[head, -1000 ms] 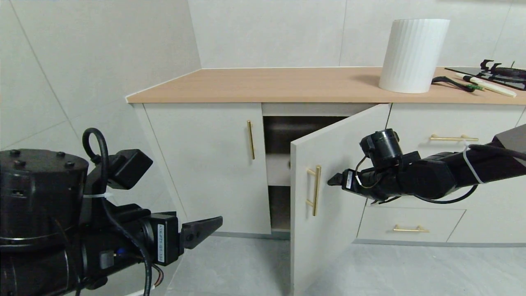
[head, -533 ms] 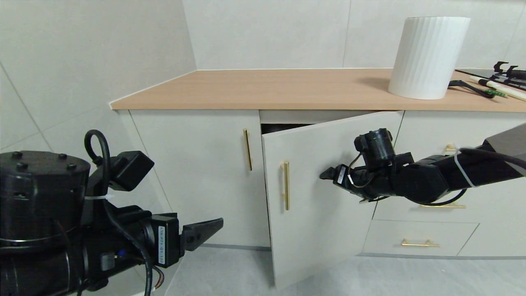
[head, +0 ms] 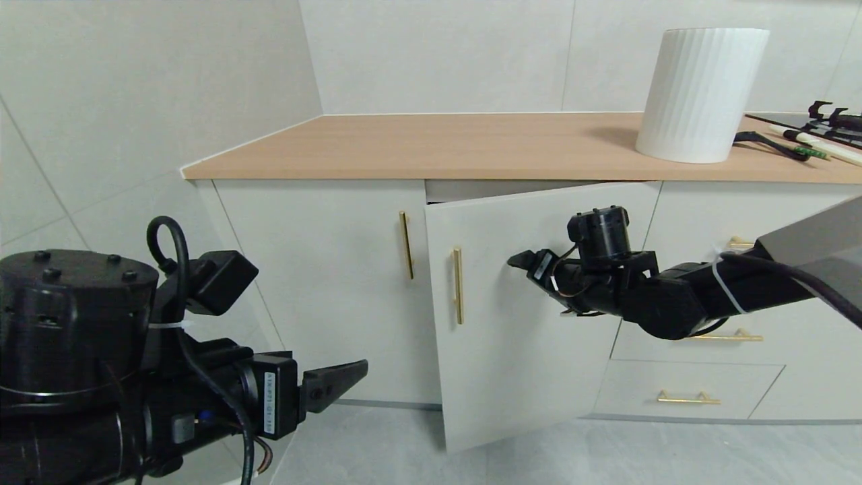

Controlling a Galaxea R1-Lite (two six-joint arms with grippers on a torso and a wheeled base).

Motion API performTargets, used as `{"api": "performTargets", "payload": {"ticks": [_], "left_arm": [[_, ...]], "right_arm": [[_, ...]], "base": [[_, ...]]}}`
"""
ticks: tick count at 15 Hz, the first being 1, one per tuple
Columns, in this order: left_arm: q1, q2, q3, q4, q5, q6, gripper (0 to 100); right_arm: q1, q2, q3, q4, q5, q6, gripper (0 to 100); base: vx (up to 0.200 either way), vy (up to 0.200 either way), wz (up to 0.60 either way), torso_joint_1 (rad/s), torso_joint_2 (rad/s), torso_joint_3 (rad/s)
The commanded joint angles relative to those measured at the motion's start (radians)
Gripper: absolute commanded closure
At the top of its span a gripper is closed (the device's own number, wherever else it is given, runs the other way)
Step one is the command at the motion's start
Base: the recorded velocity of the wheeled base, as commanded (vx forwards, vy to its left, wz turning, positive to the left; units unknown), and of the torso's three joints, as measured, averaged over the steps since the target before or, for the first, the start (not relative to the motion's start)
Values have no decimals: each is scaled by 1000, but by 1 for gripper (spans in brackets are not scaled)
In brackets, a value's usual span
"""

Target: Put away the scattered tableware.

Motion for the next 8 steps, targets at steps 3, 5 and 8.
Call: {"api": "performTargets", "payload": {"ticks": [3, 5, 8], "left_arm": [[0, 11, 0, -1, 0, 0, 0], [0, 11, -1, -1, 0, 0, 0], [0, 13, -1, -1, 0, 0, 0]], "right_arm": [[-5, 101, -101, -1, -121, 33, 0], [-13, 135, -144, -1, -170, 44, 0], [-33, 159, -175, -1, -202, 48, 0]], "base": [[0, 0, 0, 0, 0, 0], [0, 0, 0, 0, 0, 0], [0, 0, 0, 0, 0, 0]]}}
